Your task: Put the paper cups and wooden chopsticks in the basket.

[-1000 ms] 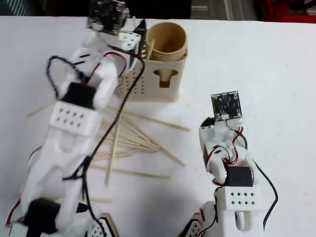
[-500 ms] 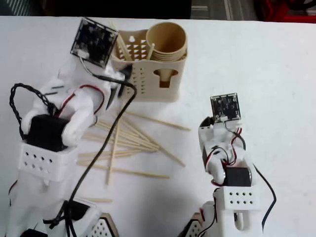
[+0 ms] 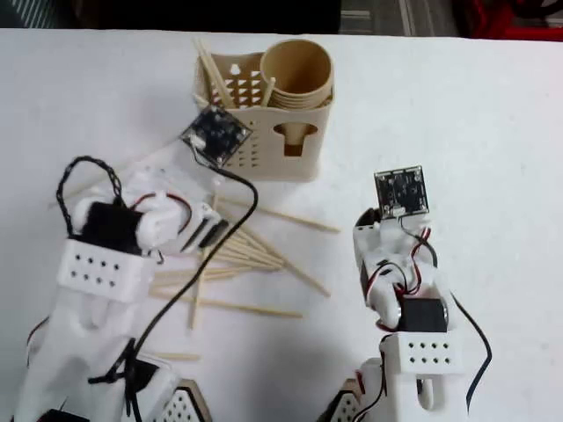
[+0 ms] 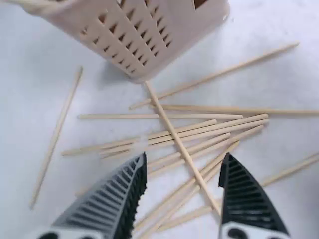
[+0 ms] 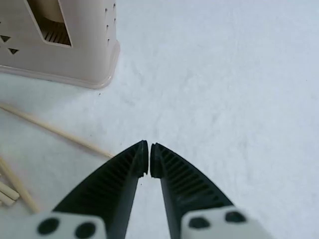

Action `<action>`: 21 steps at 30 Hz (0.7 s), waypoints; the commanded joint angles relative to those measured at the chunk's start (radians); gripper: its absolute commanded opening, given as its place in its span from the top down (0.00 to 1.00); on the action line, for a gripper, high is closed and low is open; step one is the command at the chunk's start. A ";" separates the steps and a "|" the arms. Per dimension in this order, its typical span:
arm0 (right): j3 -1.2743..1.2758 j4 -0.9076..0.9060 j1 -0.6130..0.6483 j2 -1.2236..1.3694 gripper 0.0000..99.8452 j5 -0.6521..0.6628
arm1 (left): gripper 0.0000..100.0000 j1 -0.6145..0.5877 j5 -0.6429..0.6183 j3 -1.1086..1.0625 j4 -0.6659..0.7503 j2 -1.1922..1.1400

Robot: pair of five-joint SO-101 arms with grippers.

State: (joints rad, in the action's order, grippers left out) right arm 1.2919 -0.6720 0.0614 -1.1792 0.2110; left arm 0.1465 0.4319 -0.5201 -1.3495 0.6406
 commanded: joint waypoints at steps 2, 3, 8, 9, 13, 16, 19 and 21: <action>-0.006 0.019 0.008 -0.013 0.98 0.000 | 0.76 -0.073 0.014 -0.150 0.161 0.024; -0.006 0.019 0.008 -0.013 0.98 0.000 | 0.76 -0.085 0.014 -0.181 0.186 0.024; -0.006 0.019 0.008 -0.013 0.98 0.000 | 0.76 -0.101 0.008 -0.293 0.259 0.024; -0.006 0.019 0.008 -0.013 0.98 0.000 | 0.76 -0.099 0.006 -0.302 0.259 0.024; -0.006 0.019 0.008 -0.013 0.98 0.002 | 0.76 -0.101 -0.029 -0.308 0.264 0.012; -0.006 0.019 0.008 -0.013 0.98 0.002 | 0.76 -0.094 -0.048 -0.273 0.265 -0.088; -0.006 0.019 0.008 -0.013 0.98 0.002 | 0.79 -0.094 -0.049 -0.190 0.262 -0.259; -0.006 0.019 0.008 -0.013 0.98 0.002 | 0.80 -0.096 -0.049 -0.121 0.258 -0.378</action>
State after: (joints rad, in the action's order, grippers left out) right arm 1.2919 -0.6720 0.0614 -1.1792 0.2110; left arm 0.0560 0.3982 -0.7549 -1.1009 0.4058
